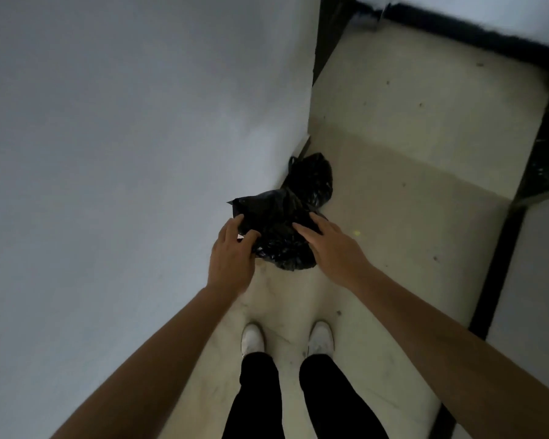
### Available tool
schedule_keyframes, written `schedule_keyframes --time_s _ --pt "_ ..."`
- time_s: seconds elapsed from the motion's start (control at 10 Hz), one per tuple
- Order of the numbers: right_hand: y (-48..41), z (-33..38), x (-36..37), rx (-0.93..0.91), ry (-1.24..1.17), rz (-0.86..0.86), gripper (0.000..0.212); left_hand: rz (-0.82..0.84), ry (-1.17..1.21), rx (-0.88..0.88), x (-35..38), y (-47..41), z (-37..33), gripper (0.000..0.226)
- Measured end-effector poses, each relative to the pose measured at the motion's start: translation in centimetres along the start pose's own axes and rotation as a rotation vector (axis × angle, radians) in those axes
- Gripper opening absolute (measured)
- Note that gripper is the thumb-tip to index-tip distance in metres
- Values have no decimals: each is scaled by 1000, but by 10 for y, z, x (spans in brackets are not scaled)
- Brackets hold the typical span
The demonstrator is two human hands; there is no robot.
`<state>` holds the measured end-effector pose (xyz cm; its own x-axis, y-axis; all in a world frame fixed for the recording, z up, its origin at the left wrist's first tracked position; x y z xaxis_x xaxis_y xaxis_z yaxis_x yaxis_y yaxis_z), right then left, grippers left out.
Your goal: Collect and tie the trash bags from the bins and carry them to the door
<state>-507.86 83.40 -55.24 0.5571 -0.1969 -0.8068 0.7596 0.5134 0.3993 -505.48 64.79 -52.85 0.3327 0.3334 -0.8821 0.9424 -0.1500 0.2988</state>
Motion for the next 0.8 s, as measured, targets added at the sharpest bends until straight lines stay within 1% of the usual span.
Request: schedule_keyframes --time_s 0.2,0.3,0.4,0.5,0.6,0.7,0.8 --pt "-82 -66 170 123 -164 194 49 180 66 -100 165 -49 91 29" --pt "-112 -86 255 152 -208 292 47 292 68 -157 245 -62 135 35" --pt "-141 -98 326 168 -257 342 46 342 68 -202 310 -72 176 36" --pt "-170 -110 379 208 -310 357 45 342 105 -245 359 -84 211 37" --pt "-189 -126 424 275 -347 319 43 285 132 -298 395 -90 238 38" --pt "-195 -137 452 354 -397 322 44 296 164 -348 422 -83 251 38" --pt "-190 -138 455 367 -395 278 44 305 190 -360 429 -70 254 47"
Point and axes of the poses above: each hand's wrist, its own y-axis away from the middle knuckle, its own x-axis out of the palm, z = x × y, the point moved 8 cm from there along -y, towards the middle knuckle, and after that the axes turned 13 degrees about z, right-handed, at the moved point
